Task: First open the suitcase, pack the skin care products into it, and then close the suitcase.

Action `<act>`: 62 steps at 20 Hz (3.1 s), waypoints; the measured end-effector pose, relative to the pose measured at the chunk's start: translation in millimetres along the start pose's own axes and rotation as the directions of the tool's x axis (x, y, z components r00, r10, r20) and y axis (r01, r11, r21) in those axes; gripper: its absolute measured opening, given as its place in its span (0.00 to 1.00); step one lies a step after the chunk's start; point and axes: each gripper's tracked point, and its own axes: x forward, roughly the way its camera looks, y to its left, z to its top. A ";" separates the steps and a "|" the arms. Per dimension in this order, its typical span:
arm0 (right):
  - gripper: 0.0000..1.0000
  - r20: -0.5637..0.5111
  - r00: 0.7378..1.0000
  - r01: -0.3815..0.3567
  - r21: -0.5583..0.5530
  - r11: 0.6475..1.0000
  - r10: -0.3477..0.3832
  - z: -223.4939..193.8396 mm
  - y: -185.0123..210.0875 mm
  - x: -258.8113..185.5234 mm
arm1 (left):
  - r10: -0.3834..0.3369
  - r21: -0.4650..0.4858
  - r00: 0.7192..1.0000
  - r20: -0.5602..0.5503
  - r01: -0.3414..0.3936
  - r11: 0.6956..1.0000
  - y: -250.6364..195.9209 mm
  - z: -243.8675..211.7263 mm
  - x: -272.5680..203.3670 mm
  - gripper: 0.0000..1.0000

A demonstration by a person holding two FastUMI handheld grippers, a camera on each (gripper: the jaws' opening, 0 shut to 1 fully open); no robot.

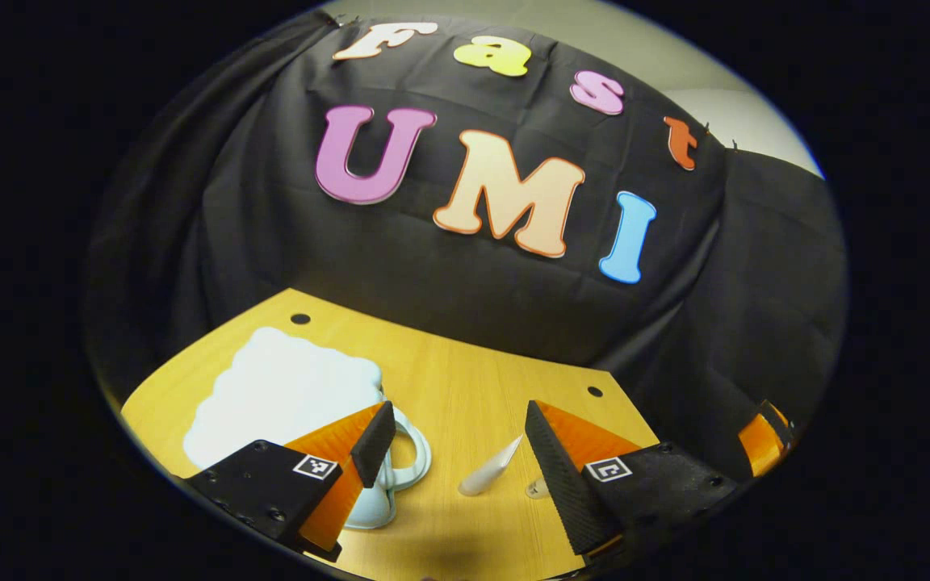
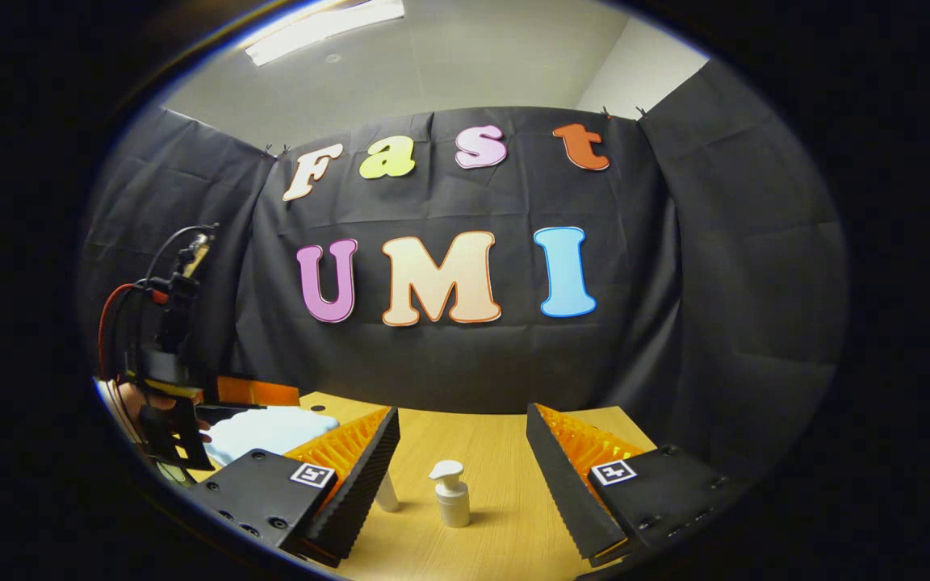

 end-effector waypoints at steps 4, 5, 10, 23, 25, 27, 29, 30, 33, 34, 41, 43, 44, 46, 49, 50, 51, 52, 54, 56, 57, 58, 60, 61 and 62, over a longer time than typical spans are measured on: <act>0.99 -0.044 0.999 -0.014 -0.056 0.998 0.011 -18.9 4.1 0.1 | -0.014 -0.032 0.982 -0.188 0.008 0.999 4.6 -25.7 38.7 0.95; 0.99 -0.056 0.998 -0.021 -0.067 0.998 0.017 -23.0 5.4 1.1 | -0.017 -0.050 0.973 -0.229 0.006 0.999 3.9 -31.2 46.8 0.96; 0.99 -0.104 0.995 -0.014 -0.067 0.998 0.007 -39.7 2.9 -3.3 | 0.010 -0.080 0.935 -0.354 -0.041 0.996 8.3 -46.1 85.7 0.95; 0.99 -0.099 0.994 0.055 0.007 0.998 -0.054 -47.6 -4.5 -21.6 | 0.074 -0.075 0.778 -0.624 -0.154 0.985 38.3 -115.5 140.1 0.96; 0.99 -0.103 0.993 0.049 0.004 0.999 -0.048 -50.7 -1.2 -23.0 | 0.080 -0.070 0.738 -0.670 -0.170 0.983 41.2 -128.0 139.8 0.96; 0.99 -0.106 0.993 0.046 -0.002 0.999 -0.046 -52.3 1.4 -23.7 | 0.079 -0.039 0.702 -0.708 -0.150 0.988 37.7 -135.5 141.0 0.94; 0.99 -0.112 0.993 0.041 0.001 0.999 -0.040 -54.4 2.9 -25.1 | 0.113 0.029 0.665 -0.738 -0.137 0.990 42.2 -142.1 143.1 0.95; 0.99 -0.115 0.993 0.038 0.003 0.999 -0.037 -56.2 4.8 -25.9 | 0.131 0.055 0.646 -0.752 -0.137 0.989 44.8 -146.2 143.6 0.95; 0.99 -0.125 0.991 0.037 0.000 0.999 -0.037 -59.7 3.9 -29.3 | 0.146 0.084 0.610 -0.779 -0.130 0.988 44.0 -153.6 145.5 0.92; 0.99 -0.130 0.991 0.040 -0.003 0.999 -0.040 -61.1 3.0 -31.5 | 0.161 0.107 0.594 -0.788 -0.126 0.986 46.9 -155.5 145.0 0.91; 0.99 -0.128 0.990 0.059 -0.003 0.998 -0.059 -58.2 -5.2 -38.2 | 0.173 0.139 0.516 -0.839 -0.104 0.985 50.1 -170.4 141.1 0.78; 0.99 -0.130 0.990 0.062 -0.008 0.998 -0.062 -58.1 -6.1 -38.8 | 0.177 0.149 0.498 -0.849 -0.096 0.984 52.9 -173.9 139.1 0.75; 0.99 -0.132 0.989 0.062 -0.010 0.998 -0.063 -58.8 -6.5 -39.4 | 0.187 0.161 0.491 -0.851 -0.093 0.982 55.3 -173.6 139.1 0.65; 0.99 -0.136 0.989 0.059 -0.013 0.998 -0.060 -59.3 -5.3 -39.1 | 0.207 0.189 0.489 -0.847 -0.086 0.978 61.8 -172.1 140.5 0.52; 0.99 -0.144 0.988 0.052 -0.021 0.998 -0.055 -60.9 -4.5 -37.7 | 0.224 0.217 0.473 -0.852 -0.072 0.974 65.7 -173.3 139.0 0.26; 0.99 -0.144 0.988 0.052 -0.025 0.998 -0.055 -60.8 -5.4 -37.5 | 0.227 0.220 0.463 -0.857 -0.070 0.973 65.8 -175.3 137.5 0.32; 0.99 -0.143 0.988 0.051 -0.029 0.998 -0.055 -59.6 -5.7 -37.2 | 0.232 0.226 0.456 -0.860 -0.068 0.972 67.2 -176.9 136.6 0.32; 0.99 -0.139 0.989 0.052 -0.031 0.998 -0.056 -58.9 -6.9 -37.7 | 0.235 0.228 0.455 -0.859 -0.072 0.971 68.3 -177.9 137.0 0.31; 0.99 -0.137 0.989 0.053 -0.035 0.998 -0.057 -57.0 -8.2 -37.4 | 0.237 0.228 0.444 -0.864 -0.074 0.971 67.5 -181.2 136.6 0.25; 0.99 -0.136 0.989 0.056 -0.040 0.998 -0.061 -56.1 -10.1 -37.4 | 0.242 0.239 0.435 -0.867 -0.062 0.969 66.5 -179.3 136.1 0.23; 0.99 -0.135 0.989 0.058 -0.041 0.997 -0.063 -55.6 -11.6 -36.7 | 0.245 0.248 0.433 -0.868 -0.052 0.967 66.3 -177.7 135.7 0.21; 0.99 -0.133 0.989 0.062 -0.040 0.997 -0.066 -55.9 -13.3 -37.3 | 0.263 0.272 0.428 -0.864 -0.041 0.961 68.7 -175.4 135.7 0.18; 0.99 -0.131 0.989 0.066 -0.035 0.997 -0.071 -54.7 -16.3 -37.1 | 0.261 0.267 0.417 -0.871 -0.045 0.963 69.1 -178.3 134.9 0.11; 0.99 -0.130 0.989 0.069 -0.033 0.997 -0.073 -54.4 -18.4 -36.4 | 0.260 0.262 0.414 -0.872 -0.054 0.964 70.1 -178.8 135.3 0.10; 0.99 -0.130 0.989 0.071 -0.032 0.997 -0.074 -55.0 -19.4 -36.3 | 0.255 0.252 0.409 -0.876 -0.063 0.966 70.4 -180.3 135.0 0.08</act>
